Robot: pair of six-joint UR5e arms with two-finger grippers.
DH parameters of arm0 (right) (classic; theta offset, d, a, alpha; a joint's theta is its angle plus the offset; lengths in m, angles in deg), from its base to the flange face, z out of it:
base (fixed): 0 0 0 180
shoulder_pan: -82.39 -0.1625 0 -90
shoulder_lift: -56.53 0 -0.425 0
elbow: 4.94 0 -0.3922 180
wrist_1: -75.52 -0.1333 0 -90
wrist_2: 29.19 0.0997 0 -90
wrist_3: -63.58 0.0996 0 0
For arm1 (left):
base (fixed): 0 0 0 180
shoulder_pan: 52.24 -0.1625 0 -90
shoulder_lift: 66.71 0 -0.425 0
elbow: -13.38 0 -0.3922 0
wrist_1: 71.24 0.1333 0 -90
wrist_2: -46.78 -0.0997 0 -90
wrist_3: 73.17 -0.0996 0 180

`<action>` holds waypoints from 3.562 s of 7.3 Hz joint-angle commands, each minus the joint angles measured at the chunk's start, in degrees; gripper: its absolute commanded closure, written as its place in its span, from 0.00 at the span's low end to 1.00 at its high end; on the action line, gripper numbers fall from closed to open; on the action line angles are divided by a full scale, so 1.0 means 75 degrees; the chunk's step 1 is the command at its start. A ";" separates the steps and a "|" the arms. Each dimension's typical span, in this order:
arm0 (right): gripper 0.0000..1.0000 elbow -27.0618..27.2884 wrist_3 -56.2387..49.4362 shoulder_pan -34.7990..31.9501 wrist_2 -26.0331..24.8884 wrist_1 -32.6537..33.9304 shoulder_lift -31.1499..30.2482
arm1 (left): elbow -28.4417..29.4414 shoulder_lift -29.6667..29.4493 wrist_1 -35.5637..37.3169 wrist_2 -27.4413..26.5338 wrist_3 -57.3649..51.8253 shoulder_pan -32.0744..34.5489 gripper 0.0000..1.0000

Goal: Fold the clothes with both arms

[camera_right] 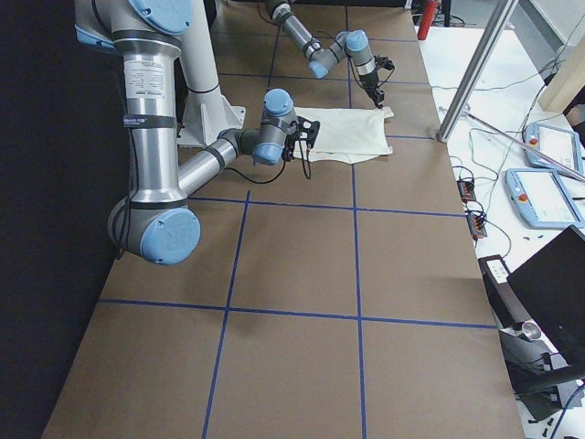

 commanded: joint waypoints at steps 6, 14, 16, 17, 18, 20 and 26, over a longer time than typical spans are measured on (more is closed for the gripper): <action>0.00 -0.0944 -0.1824 0.1538 -0.1780 0.5547 0.3701 | -0.4567 0.2116 0.2735 0.1532 -0.1271 0.0315 0.00; 0.00 -0.2272 -0.1905 0.2184 -0.1851 0.6213 0.4298 | -0.6053 0.2930 0.3219 0.1665 -0.1271 0.0175 0.00; 0.00 -0.2402 -0.1976 0.2196 -0.1839 0.6225 0.4286 | -0.6018 0.2930 0.3207 0.1665 -0.1271 0.0174 0.00; 0.00 -0.2437 -0.2104 0.2196 -0.1828 0.6330 0.4286 | -0.6030 0.2930 0.3207 0.1665 -0.1271 0.0163 0.00; 0.00 -0.2403 -0.2128 0.2196 -0.1804 0.6435 0.4286 | -0.6006 0.2930 0.3207 0.1665 -0.1260 0.0163 0.00; 0.00 -0.2367 -0.2280 0.2150 -0.1792 0.6599 0.4286 | -0.5995 0.2930 0.3207 0.1665 -0.1260 0.0163 0.00; 0.00 -0.2226 -0.2538 0.2033 -0.1851 0.7150 0.4181 | -0.5948 0.2895 0.3195 0.1676 -0.1213 0.0057 0.00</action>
